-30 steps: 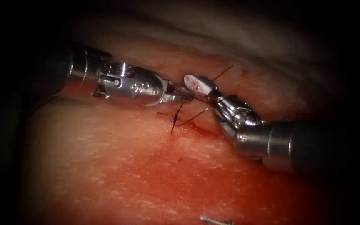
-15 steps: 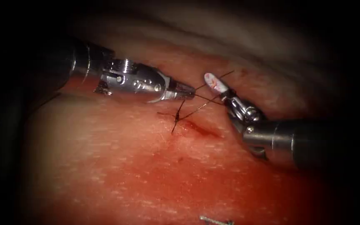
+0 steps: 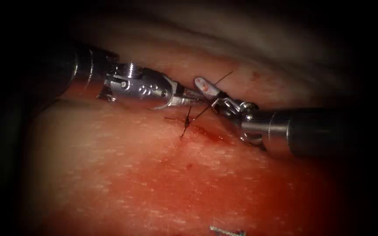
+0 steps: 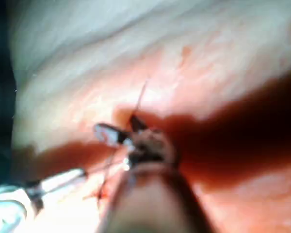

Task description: Wound Closure

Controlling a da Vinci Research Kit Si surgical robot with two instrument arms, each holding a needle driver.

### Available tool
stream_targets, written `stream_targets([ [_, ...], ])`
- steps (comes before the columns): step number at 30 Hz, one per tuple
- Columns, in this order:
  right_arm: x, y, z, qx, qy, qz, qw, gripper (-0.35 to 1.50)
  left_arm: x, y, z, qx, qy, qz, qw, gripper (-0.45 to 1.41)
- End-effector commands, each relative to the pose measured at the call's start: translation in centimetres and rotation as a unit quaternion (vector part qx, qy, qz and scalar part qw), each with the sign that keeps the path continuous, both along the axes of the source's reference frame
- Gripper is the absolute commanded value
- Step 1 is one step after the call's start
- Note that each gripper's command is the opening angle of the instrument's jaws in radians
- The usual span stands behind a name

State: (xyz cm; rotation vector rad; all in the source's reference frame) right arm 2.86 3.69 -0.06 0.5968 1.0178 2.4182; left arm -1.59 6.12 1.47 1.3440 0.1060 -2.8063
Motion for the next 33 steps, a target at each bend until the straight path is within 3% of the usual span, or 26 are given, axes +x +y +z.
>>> stream_targets([
  [1, 0.03, -0.03, -0.02, 0.012, -0.008, -0.002, 1.000, -0.06, -0.04, -0.04, 0.06, 0.000, 0.000, 0.000, 1.000, -0.35],
  [2, -0.02, -0.04, -0.11, 0.011, -0.012, -0.005, 1.000, -0.35, -0.02, -0.03, 0.06, -0.001, 0.002, -0.001, 1.000, -0.35],
  [13, 0.06, -0.02, -1.06, -0.068, -0.121, -0.085, 0.987, -0.35, 0.34, 0.30, 0.17, -0.001, 0.018, -0.015, 1.000, -0.35],
  [22, 0.16, -0.17, -1.35, -0.098, -0.146, -0.140, 0.974, -0.35, 0.38, 0.69, 0.50, 0.016, 0.042, -0.024, 0.999, -0.35],
  [28, 0.04, -0.34, -1.47, -0.115, -0.143, -0.173, 0.968, -0.35, 0.41, 0.98, 0.74, 0.024, 0.051, -0.032, 0.998, -0.35],
  [30, 0.04, -0.34, -1.47, -0.124, -0.140, -0.199, 0.962, -0.35, 0.43, 1.05, 0.79, 0.026, 0.052, -0.034, 0.998, -0.35],
  [31, 0.09, -0.37, -1.44, -0.150, -0.150, -0.272, 0.939, -0.35, 0.45, 1.15, 0.85, 0.028, 0.053, -0.038, 0.997, -0.35],
  [33, 0.15, -0.41, -1.41, -0.190, -0.160, -0.333, 0.909, -0.35, 0.45, 1.22, 0.91, 0.031, 0.055, -0.040, 0.997, -0.35],
])
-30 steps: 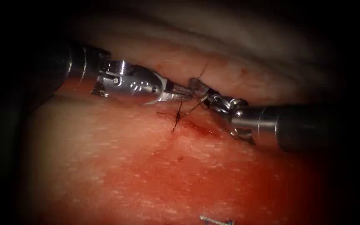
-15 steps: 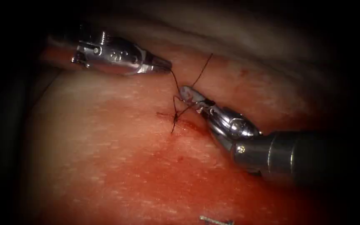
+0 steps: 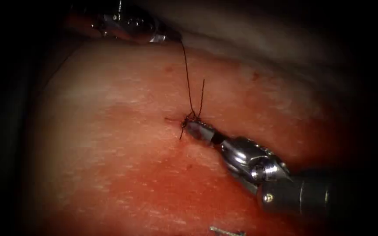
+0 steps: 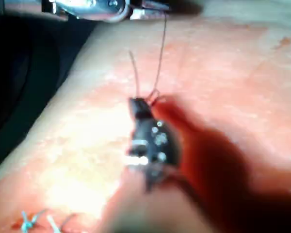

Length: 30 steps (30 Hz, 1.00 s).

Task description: Wound Closure

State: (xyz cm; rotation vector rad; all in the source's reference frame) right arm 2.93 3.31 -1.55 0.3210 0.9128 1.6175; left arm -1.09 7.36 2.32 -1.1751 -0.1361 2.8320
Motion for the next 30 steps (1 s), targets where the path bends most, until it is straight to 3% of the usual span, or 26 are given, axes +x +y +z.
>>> stream_targets([
  [1, 0.09, -0.03, 0.10, -0.020, 0.000, -0.033, 0.999, -0.35, -0.05, 0.00, 0.08, 0.001, 0.002, -0.001, 1.000, -0.35],
  [2, 0.09, -0.03, 0.11, -0.042, -0.006, -0.061, 0.997, -0.35, -0.05, 0.02, 0.11, 0.001, 0.002, -0.001, 1.000, -0.35],
  [3, 0.06, 0.01, 0.17, -0.126, -0.032, -0.159, 0.979, -0.35, -0.06, 0.05, 0.19, 0.002, 0.008, -0.001, 1.000, -0.35],
  [4, 0.05, 0.02, 0.19, -0.155, -0.042, -0.189, 0.969, -0.35, -0.06, 0.06, 0.22, 0.003, 0.011, -0.004, 1.000, -0.35],
  [5, 0.03, 0.03, 0.22, -0.219, -0.062, -0.252, 0.941, -0.35, -0.06, 0.08, 0.28, 0.004, 0.011, -0.005, 1.000, -0.35],
  [7, 0.02, 0.04, 0.25, -0.277, -0.062, -0.303, 0.910, -0.35, -0.05, 0.12, 0.36, 0.006, 0.013, -0.006, 1.000, -0.35],
  [8, 0.02, 0.04, 0.25, -0.277, -0.062, -0.303, 0.910, -0.35, -0.05, 0.12, 0.36, 0.006, 0.013, -0.006, 1.000, -0.35],
  [9, 0.03, 0.04, 0.22, -0.341, -0.040, -0.323, 0.882, -0.35, -0.03, 0.18, 0.41, 0.005, 0.014, -0.007, 1.000, -0.35],
  [10, 0.04, 0.04, 0.21, -0.358, -0.035, -0.330, 0.873, -0.35, -0.02, 0.21, 0.43, 0.007, 0.014, -0.009, 1.000, -0.35],
  [11, 0.04, 0.04, 0.21, -0.358, -0.035, -0.330, 0.873, -0.35, -0.02, 0.21, 0.43, 0.007, 0.014, -0.009, 1.000, -0.35],
  [13, 0.10, 0.01, 0.16, -0.392, -0.011, -0.356, 0.848, -0.35, 0.03, 0.29, 0.47, 0.009, 0.014, -0.011, 1.000, -0.35],
  [18, 0.30, -0.03, 0.05, -0.406, 0.023, -0.377, 0.832, -0.35, 0.13, 0.45, 0.56, 0.013, 0.015, -0.015, 1.000, -0.35],
  [20, 0.36, 0.02, -0.02, -0.433, 0.024, -0.392, 0.811, -0.35, 0.13, 0.50, 0.62, 0.012, 0.016, -0.016, 1.000, -0.35],
  [21, 0.36, 0.02, -0.02, -0.433, 0.024, -0.392, 0.811, -0.35, 0.13, 0.50, 0.62, 0.012, 0.016, -0.016, 1.000, -0.35],
  [23, 0.35, 0.05, -0.04, -0.468, 0.016, -0.413, 0.781, -0.35, 0.11, 0.50, 0.68, 0.010, 0.019, -0.017, 1.000, -0.35],
  [24, 0.33, 0.08, -0.05, -0.500, 0.009, -0.429, 0.752, -0.35, 0.09, 0.49, 0.72, 0.009, 0.023, -0.016, 1.000, -0.35],
  [25, 0.33, 0.08, -0.05, -0.500, 0.009, -0.429, 0.752, -0.35, 0.09, 0.49, 0.72, 0.009, 0.023, -0.016, 1.000, -0.35],
  [27, 0.32, 0.11, -0.07, -0.529, 0.002, -0.442, 0.725, -0.35, 0.08, 0.45, 0.78, 0.009, 0.027, -0.017, 0.999, -0.35],
  [30, 0.34, 0.09, -0.08, -0.528, 0.002, -0.443, 0.724, -0.35, 0.09, 0.49, 0.81, 0.009, 0.028, -0.017, 0.999, -0.35],
])
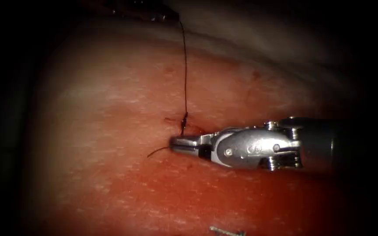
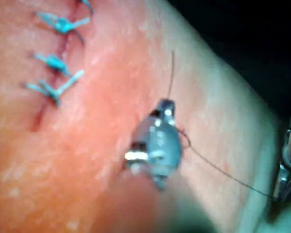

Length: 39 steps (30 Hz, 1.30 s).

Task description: Wound Closure

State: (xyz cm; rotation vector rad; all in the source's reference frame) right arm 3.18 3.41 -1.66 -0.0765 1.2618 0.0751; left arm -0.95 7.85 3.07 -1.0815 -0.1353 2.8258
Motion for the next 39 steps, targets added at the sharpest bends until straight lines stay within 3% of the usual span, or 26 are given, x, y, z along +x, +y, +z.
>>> stream_targets([
  [1, 0.09, -0.02, 0.03, 0.000, 0.001, 0.000, 1.000, -0.35, -0.04, 0.02, 0.08, 0.000, 0.000, 0.000, 1.000, -0.35],
  [7, 0.18, -0.17, -0.01, -0.003, 0.005, -0.004, 1.000, -0.35, -0.11, 0.00, 0.32, -0.003, 0.019, 0.006, 1.000, -0.35],
  [20, 0.09, -0.39, -0.18, -0.009, -0.002, -0.007, 1.000, -0.35, -0.23, 0.05, 0.42, -0.006, 0.025, -0.001, 1.000, -0.35],
  [26, 0.19, -0.60, -0.18, -0.013, -0.006, -0.016, 1.000, -0.35, -0.17, 0.09, 0.63, -0.025, 0.044, -0.010, 0.999, -0.35],
  [39, 0.18, -0.63, -0.23, -0.014, -0.017, -0.006, 1.000, -0.35, -0.15, 0.15, 0.64, -0.029, 0.052, -0.014, 0.998, -0.35],
])
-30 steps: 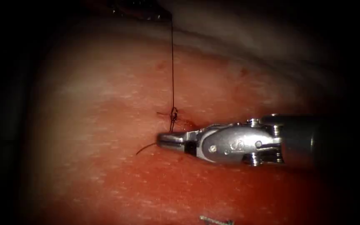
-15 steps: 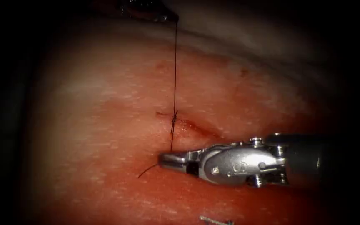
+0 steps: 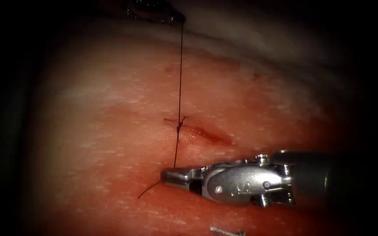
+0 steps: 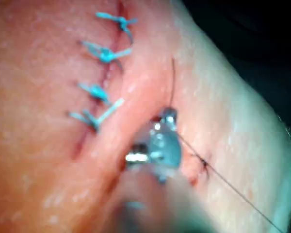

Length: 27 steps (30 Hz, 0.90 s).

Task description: Wound Closure

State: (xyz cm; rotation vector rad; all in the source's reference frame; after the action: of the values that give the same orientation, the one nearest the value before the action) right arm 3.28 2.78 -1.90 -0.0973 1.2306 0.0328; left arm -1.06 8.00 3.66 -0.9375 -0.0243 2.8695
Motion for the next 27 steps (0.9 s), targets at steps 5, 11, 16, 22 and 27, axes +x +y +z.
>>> stream_targets([
  [5, 0.00, 0.15, -0.17, 0.149, 0.018, 0.087, 0.985, 0.57, -0.07, -0.04, -0.23, 0.007, -0.010, -0.008, 1.000, -0.35],
  [11, -0.35, 0.40, -0.56, 0.205, 0.008, 0.147, 0.968, 1.11, -0.12, -0.06, -1.01, 0.028, -0.027, -0.014, 0.999, -0.35],
  [16, -0.55, 0.47, -0.55, 0.249, 0.006, 0.192, 0.949, 1.10, -0.12, -0.07, -1.33, 0.026, -0.031, -0.010, 0.999, -0.35],
  [22, -0.52, 0.69, -0.08, 0.425, 0.027, 0.312, 0.850, 0.88, 0.04, -0.10, -1.92, 0.022, -0.039, -0.007, 0.999, -0.35],
  [27, -0.50, 0.74, 0.35, 0.438, 0.039, 0.306, 0.844, 1.01, 0.15, -0.08, -2.28, 0.013, -0.045, -0.005, 0.999, -0.35],
])
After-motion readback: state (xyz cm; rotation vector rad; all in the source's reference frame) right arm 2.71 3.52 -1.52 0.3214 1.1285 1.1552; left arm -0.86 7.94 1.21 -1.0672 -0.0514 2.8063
